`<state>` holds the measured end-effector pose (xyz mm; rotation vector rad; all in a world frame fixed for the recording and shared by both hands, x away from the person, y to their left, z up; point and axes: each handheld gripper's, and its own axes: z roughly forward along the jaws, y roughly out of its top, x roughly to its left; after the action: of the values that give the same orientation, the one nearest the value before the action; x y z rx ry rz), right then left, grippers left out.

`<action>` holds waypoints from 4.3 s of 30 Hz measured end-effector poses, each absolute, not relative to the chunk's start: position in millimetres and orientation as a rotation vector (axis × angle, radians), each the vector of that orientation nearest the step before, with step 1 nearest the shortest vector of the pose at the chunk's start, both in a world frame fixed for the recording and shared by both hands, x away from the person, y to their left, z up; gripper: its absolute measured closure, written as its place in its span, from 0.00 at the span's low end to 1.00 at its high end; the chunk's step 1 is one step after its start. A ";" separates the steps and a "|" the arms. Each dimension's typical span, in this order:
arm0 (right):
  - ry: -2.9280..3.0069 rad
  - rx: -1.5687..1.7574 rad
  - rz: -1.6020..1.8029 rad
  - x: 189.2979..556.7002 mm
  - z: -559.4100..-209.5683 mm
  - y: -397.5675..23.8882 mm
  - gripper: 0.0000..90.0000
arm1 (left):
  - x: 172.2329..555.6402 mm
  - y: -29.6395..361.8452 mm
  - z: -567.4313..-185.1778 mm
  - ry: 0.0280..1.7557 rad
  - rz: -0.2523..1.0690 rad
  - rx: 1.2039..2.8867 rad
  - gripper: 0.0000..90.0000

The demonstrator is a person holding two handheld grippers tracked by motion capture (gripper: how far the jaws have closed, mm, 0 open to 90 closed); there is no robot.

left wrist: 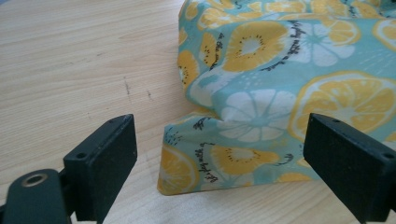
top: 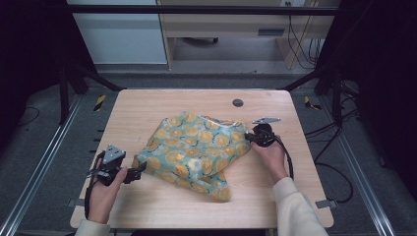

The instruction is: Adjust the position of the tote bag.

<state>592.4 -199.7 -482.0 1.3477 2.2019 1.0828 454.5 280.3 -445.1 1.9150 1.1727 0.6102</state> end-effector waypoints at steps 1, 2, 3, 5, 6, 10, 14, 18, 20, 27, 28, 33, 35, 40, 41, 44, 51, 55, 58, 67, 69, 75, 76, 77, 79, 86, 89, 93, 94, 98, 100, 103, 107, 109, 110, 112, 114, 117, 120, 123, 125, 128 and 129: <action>2.203 1.333 1.092 591.3 -480.5 -198.3 1.00 | 453.0 279.0 -442.8 1.164 0.611 1.911 0.11; 2.204 1.317 1.104 589.4 -478.1 -196.7 1.00 | 451.8 277.5 -439.8 1.157 0.613 1.921 0.11; 2.206 1.307 1.123 586.5 -474.6 -194.7 1.00 | 450.8 276.1 -436.2 1.152 0.614 1.929 0.11; 2.210 1.268 1.170 580.3 -467.0 -190.7 1.00 | 451.6 272.1 -430.2 1.128 0.609 1.930 0.11; 2.209 1.234 1.191 574.7 -460.1 -186.8 1.00 | 453.9 269.8 -427.3 1.124 0.612 1.938 0.11; 2.210 1.151 1.241 560.8 -444.9 -177.1 1.00 | 467.6 261.2 -419.3 1.102 0.622 1.980 0.10; 2.230 1.056 1.235 550.8 -436.8 -164.0 1.00 | 509.7 249.7 -411.9 1.117 0.605 2.070 0.10; 2.227 1.031 1.216 548.8 -439.6 -159.9 1.00 | 541.5 244.0 -409.9 1.176 0.546 2.103 0.10; 2.220 1.012 1.220 546.0 -440.8 -160.8 1.00 | 556.6 239.2 -410.1 1.212 0.503 2.112 0.09; 2.205 1.040 1.200 538.7 -444.0 -166.4 1.00 | 586.8 221.0 -426.0 1.278 0.438 2.188 0.08; 2.202 1.048 1.206 537.9 -443.7 -167.6 1.00 | 588.1 219.1 -428.1 1.286 0.438 2.191 0.08; 2.198 1.057 1.195 537.6 -444.7 -170.3 1.00 | 588.8 217.9 -432.8 1.289 0.401 2.206 0.09; 2.199 1.057 1.195 538.1 -445.3 -169.7 1.00 | 588.4 218.6 -433.3 1.299 0.403 2.200 0.10; 2.207 1.062 1.196 538.0 -446.0 -168.2 1.00 | 589.5 222.2 -438.1 1.349 0.369 2.183 0.10; 2.207 1.057 1.194 537.9 -446.1 -168.1 1.00 | 590.1 222.4 -439.0 1.352 0.374 2.189 0.10; 2.206 1.062 1.196 538.1 -446.0 -168.3 1.00 | 590.8 222.2 -441.5 1.368 0.365 2.196 0.16; 2.213 1.057 1.200 538.0 -446.3 -168.6 1.00 | 593.0 220.0 -448.6 1.352 0.310 2.235 0.53; 2.206 1.056 1.206 537.7 -445.6 -168.9 1.00 | 592.0 221.5 -447.7 1.298 0.314 2.231 0.88; 2.202 1.060 1.213 536.7 -443.9 -169.1 1.00 | 590.2 224.5 -445.4 1.252 0.307 2.225 1.00; 2.179 1.057 1.238 534.2 -439.7 -170.7 1.00 | 580.8 234.5 -433.9 1.221 0.367 2.173 1.00; 2.165 1.054 1.248 532.4 -436.2 -172.7 1.00 | 576.9 237.6 -428.1 1.206 0.389 2.158 1.00; 2.117 1.052 1.283 528.0 -424.3 -180.1 1.00 | 568.9 244.9 -416.3 1.176 0.419 2.128 1.00; 2.117 1.052 1.283 528.0 -424.3 -180.1 1.00 | 568.9 244.9 -416.3 1.176 0.419 2.128 1.00; 2.112 1.051 1.288 527.1 -422.5 -181.4 1.00 | 566.5 246.8 -413.6 1.168 0.426 2.120 1.00; 2.103 1.054 1.289 526.5 -421.1 -182.2 1.00 | 564.4 248.3 -411.5 1.160 0.432 2.116 1.00; 2.094 1.050 1.294 523.8 -417.5 -185.1 1.00 | 563.0 251.7 -409.6 1.154 0.437 2.095 1.00; 2.089 1.046 1.290 523.1 -416.4 -187.4 1.00 | 560.5 253.7 -408.0 1.149 0.450 2.077 1.00; 2.082 1.044 1.290 523.1 -414.0 -189.4 1.00 | 555.2 257.2 -403.5 1.129 0.473 2.052 1.00; 2.076 1.042 1.292 522.6 -413.2 -189.8 1.00 | 555.2 257.2 -403.5 1.129 0.473 2.052 1.00; 2.049 1.049 1.308 520.4 -408.4 -190.7 1.00 | 546.9 262.7 -400.0 1.112 0.478 2.003 1.00; 2.043 1.043 1.317 519.9 -405.9 -190.4 1.00 | 542.8 264.0 -398.3 1.104 0.486 1.993 1.00; 2.043 1.026 1.316 517.6 -402.5 -188.3 1.00 | 536.6 265.7 -396.7 1.094 0.499 1.964 1.00; 2.028 1.017 1.327 515.6 -398.9 -187.9 1.00 | 529.1 267.0 -396.7 1.075 0.501 1.915 1.00; 2.021 1.014 1.335 514.5 -396.3 -189.0 1.00 | 528.4 267.0 -395.1 1.055 0.500 1.935 1.00; 2.019 1.016 1.338 513.7 -394.9 -190.0 1.00 | 528.4 267.0 -395.1 1.055 0.500 1.935 1.00; 2.007 1.019 1.346 512.6 -392.5 -192.0 1.00 | 525.0 271.7 -391.8 1.059 0.474 1.884 1.00; 1.999 1.019 1.355 511.3 -390.6 -193.7 1.00 | 521.9 272.9 -390.6 1.053 0.485 1.884 1.00; 1.995 1.013 1.355 509.3 -387.8 -193.5 1.00 | 515.2 274.1 -390.2 1.041 0.501 1.884 1.00; 1.996 1.006 1.356 508.0 -385.8 -192.5 1.00 | 510.5 276.0 -389.6 1.035 0.513 1.887 1.00; 1.992 0.988 1.365 504.9 -381.9 -190.3 1.00 | 505.7 277.8 -386.9 1.031 0.528 1.878 1.00; 1.990 0.973 1.358 501.7 -378.7 -188.5 1.00 | 503.0 278.4 -383.4 1.020 0.538 1.876 1.00; 1.984 0.969 1.357 500.8 -377.1 -189.3 1.00 | 500.8 276.8 -382.0 1.014 0.550 1.873 1.00; 1.981 0.969 1.358 500.7 -376.6 -189.9 1.00 | 500.1 276.1 -381.5 1.011 0.555 1.870 1.00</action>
<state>500.7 -189.9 -376.6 0.9694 1.9814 1.3583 500.1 276.1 -381.5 1.8705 1.0107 0.5552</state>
